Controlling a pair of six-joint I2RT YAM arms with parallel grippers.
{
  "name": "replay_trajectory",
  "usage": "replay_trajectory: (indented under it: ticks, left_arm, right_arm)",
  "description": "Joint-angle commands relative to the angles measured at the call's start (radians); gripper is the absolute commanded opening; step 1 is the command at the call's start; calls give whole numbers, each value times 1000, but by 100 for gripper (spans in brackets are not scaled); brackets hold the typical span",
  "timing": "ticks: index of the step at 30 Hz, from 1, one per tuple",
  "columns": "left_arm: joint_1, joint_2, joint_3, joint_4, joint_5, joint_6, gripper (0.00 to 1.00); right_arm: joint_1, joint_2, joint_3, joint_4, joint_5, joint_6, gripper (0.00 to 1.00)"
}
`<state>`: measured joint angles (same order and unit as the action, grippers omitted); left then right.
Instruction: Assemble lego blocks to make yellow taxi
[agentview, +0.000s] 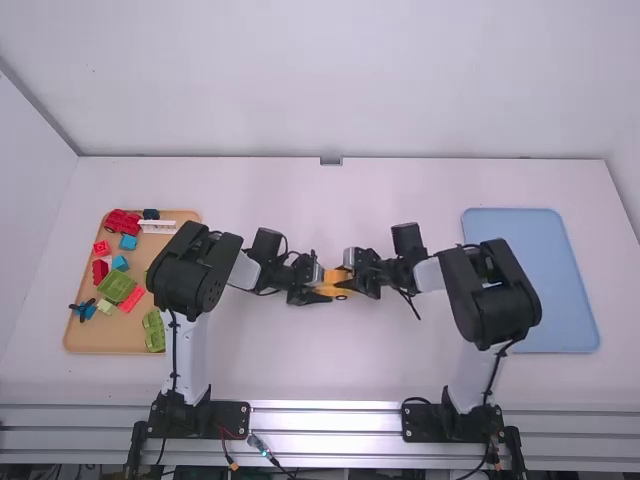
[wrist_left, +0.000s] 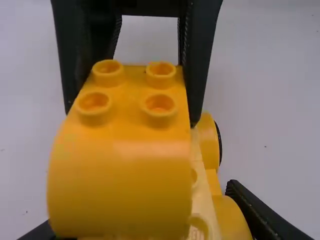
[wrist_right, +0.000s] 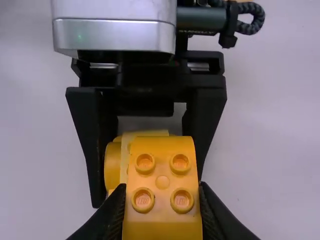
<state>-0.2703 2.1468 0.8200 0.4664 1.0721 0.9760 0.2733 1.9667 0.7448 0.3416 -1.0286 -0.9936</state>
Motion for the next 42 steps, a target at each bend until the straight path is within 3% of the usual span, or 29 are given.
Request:
replay_trajectory:
  ticks: [1,10,21,37,42]
  left_arm:
    - [-5,19,6,-4,8,-4,34]
    - [-5,19,6,2,9,-4,32]
    - [-5,19,35,-13,8,-45,28]
    - [-5,19,31,-13,8,-40,27]
    - [-5,19,17,-12,7,-37,25]
  right_arm:
    - [17,42,-11,-10,24,10,3]
    - [15,42,-11,-37,52,11,4]
    - [95,31,-11,-39,313,75,1]
    - [100,8,-9,-97,431,24,0]
    - [102,8,95,-338,428,-92,0]
